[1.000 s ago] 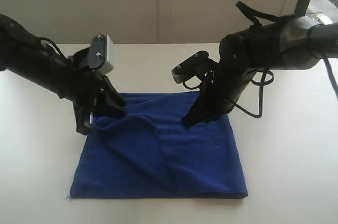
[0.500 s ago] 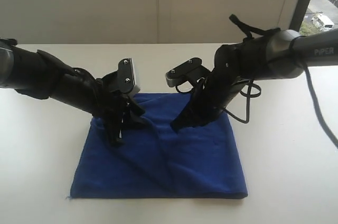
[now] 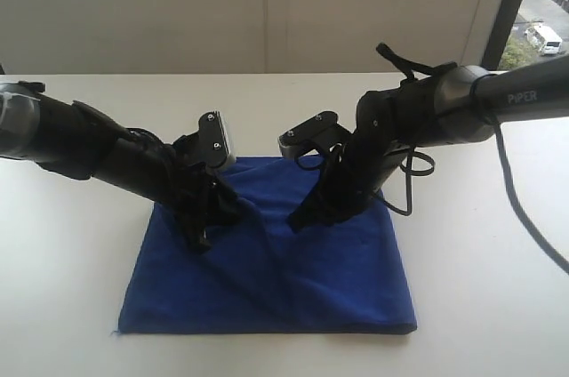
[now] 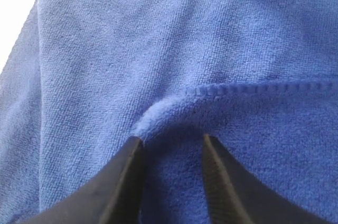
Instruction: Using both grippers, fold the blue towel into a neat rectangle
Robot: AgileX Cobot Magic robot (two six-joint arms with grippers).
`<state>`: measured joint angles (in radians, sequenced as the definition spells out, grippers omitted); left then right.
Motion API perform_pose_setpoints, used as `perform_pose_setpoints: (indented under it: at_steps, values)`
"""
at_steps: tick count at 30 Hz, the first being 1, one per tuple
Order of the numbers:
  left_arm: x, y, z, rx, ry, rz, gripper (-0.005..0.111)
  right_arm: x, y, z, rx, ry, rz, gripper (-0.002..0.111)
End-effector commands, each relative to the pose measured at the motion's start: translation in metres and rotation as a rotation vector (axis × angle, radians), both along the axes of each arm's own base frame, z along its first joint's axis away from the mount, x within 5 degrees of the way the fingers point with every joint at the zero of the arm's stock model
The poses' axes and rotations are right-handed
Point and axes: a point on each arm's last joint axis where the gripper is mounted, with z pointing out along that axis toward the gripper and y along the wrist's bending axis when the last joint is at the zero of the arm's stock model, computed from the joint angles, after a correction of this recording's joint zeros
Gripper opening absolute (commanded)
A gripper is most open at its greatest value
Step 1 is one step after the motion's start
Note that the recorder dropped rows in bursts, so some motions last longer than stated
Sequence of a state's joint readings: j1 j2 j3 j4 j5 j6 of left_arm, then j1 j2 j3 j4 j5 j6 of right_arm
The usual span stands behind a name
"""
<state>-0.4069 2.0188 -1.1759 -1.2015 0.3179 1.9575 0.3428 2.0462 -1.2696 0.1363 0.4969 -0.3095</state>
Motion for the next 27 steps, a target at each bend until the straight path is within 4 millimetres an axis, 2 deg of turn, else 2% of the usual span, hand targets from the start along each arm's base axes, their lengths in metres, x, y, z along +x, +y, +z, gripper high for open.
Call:
perform_pose_setpoints:
  at_steps: [1, 5, 7, 13, 15, 18, 20, 25, 27]
  values:
    - [0.000, -0.003, 0.003, 0.020, -0.093, -0.112, 0.032, 0.000, -0.001, -0.015, -0.011, 0.031, 0.000, 0.000]
    - [0.000, -0.003, 0.008, 0.013, -0.097, -0.103, 0.010, 0.000, -0.002, -0.019, -0.016, 0.045, 0.001, 0.000]
    - [-0.001, -0.003, 0.016, 0.000, -0.106, -0.091, 0.000, 0.000, -0.002, -0.019, -0.016, 0.045, 0.001, 0.000]
    - [-0.005, -0.001, 0.053, -0.037, -0.155, -0.059, 0.000, 0.000, -0.002, -0.019, -0.016, 0.047, 0.001, 0.000]
    - [-0.006, 0.000, 0.057, -0.044, -0.154, -0.049, 0.000, -0.001, -0.002, -0.020, -0.016, 0.049, 0.001, 0.000]
    - [-0.005, 0.000, 0.054, -0.039, -0.147, -0.045, 0.000, -0.001, -0.002, -0.020, -0.016, 0.055, -0.002, 0.000]
    - [-0.004, -0.001, 0.047, -0.034, -0.132, -0.042, 0.007, -0.001, -0.002, -0.020, -0.016, 0.055, -0.002, 0.000]
    - [-0.002, -0.001, 0.030, -0.017, -0.089, -0.038, 0.042, -0.002, -0.002, -0.020, -0.018, 0.062, -0.001, 0.000]
    - [-0.001, -0.001, 0.022, -0.003, -0.081, -0.033, 0.050, -0.002, -0.002, -0.020, -0.018, 0.062, -0.001, 0.000]
